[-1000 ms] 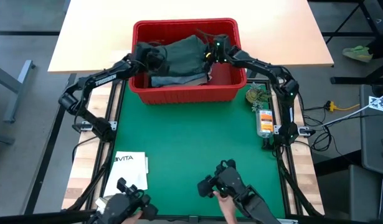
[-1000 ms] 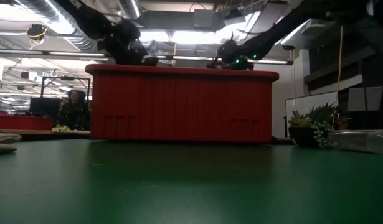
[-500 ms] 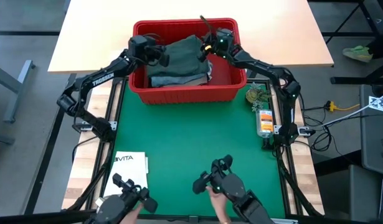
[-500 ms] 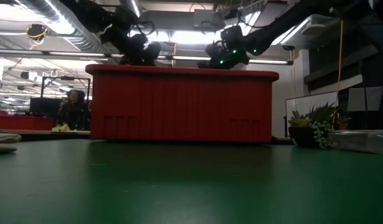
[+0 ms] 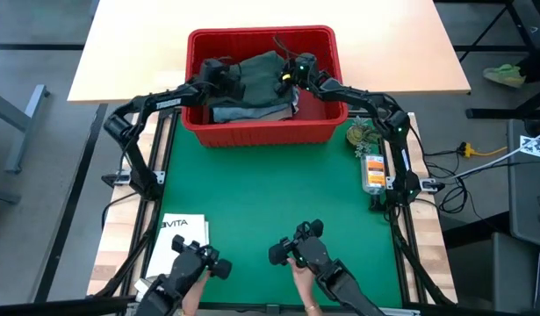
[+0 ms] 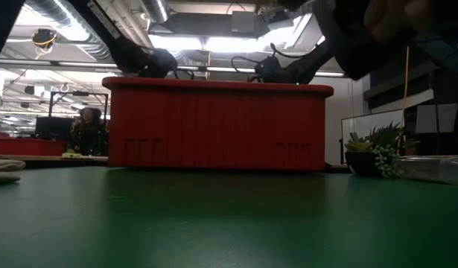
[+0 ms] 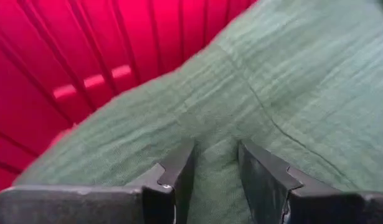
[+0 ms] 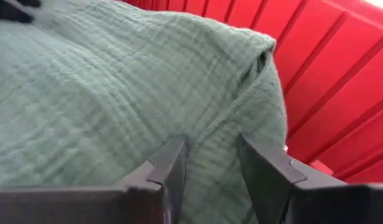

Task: Fold Laundry from Bin
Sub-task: Put the stack of folded clothes into the red bin, then return to Home Position

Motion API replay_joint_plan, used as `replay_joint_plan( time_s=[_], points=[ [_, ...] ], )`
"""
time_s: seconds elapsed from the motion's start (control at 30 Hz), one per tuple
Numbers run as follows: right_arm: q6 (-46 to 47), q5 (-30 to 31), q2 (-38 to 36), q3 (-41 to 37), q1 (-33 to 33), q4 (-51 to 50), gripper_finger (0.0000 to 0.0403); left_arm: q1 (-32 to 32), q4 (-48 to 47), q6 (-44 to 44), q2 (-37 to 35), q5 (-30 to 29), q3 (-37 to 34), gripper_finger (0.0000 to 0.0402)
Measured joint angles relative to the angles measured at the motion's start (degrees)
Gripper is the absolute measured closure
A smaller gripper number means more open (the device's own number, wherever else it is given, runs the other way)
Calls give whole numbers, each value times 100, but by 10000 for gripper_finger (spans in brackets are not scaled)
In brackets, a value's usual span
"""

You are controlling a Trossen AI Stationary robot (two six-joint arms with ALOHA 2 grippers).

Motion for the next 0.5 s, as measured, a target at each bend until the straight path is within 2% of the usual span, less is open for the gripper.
replay_joint_plan(
  time_s=[0.23, 0.37, 0.5],
  points=[
    [0, -152, 45, 0, 0, 79, 256, 29, 52, -15, 155, 65, 2, 283],
    [0, -527, -151, -2, -2, 127, 256, -2, 15, -11, -259, 227, 38, 283],
    [-16, -568, -618, 0, 6, 51, 256, -47, -11, 0, -898, 439, 57, 283]
  ],
)
